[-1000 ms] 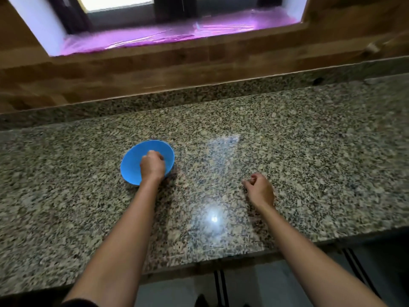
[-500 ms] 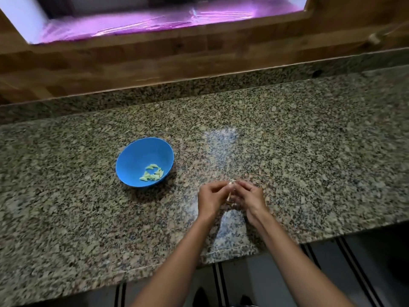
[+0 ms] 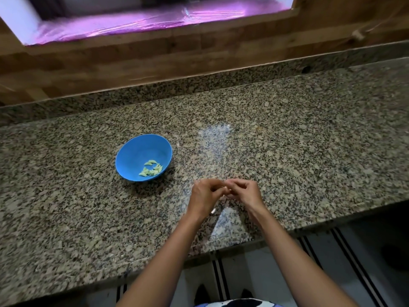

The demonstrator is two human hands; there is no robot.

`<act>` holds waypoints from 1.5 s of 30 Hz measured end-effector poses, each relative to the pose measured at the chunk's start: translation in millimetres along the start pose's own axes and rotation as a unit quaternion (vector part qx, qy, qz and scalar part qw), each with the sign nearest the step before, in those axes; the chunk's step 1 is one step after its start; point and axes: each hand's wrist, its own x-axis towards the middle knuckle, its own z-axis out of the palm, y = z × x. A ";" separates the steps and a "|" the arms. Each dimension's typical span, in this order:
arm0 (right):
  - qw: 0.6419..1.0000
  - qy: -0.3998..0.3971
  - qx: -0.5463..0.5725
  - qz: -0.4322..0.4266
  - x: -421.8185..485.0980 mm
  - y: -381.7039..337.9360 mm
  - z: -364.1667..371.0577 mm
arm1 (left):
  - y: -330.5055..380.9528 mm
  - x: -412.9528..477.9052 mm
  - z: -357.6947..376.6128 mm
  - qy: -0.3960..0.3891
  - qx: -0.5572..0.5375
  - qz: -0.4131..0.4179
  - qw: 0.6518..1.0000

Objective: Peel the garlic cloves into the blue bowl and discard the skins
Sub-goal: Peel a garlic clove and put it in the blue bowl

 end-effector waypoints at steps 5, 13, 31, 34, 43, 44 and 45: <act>0.999 0.016 0.044 0.006 -5.1 1.3 2.5 | 6.3 -1.4 -0.8 -0.015 0.037 0.006 0.999; 0.998 0.026 0.048 0.010 -3.8 5.1 7.8 | 2.3 -2.3 8.9 0.024 -0.053 -0.069 0.996; 0.789 0.161 -0.581 -0.117 20.5 1.9 -12.4 | -18.6 27.6 -9.9 -0.018 0.241 -0.144 0.960; 0.836 0.117 -0.480 -0.238 15.2 3.8 2.9 | -20.6 24.0 -11.2 -0.019 0.242 -0.130 0.961; 0.956 -0.190 -0.218 -0.044 18.8 -4.8 18.4 | -12.7 3.5 -39.3 -0.048 -0.090 -0.065 0.993; 0.953 -0.210 -0.216 -0.030 19.5 -9.3 16.5 | -13.4 2.8 -38.5 -0.028 -0.082 -0.060 0.994; 0.948 -0.229 -0.221 -0.021 20.3 -13.0 15.0 | -15.1 3.0 -39.1 -0.011 -0.069 -0.058 0.996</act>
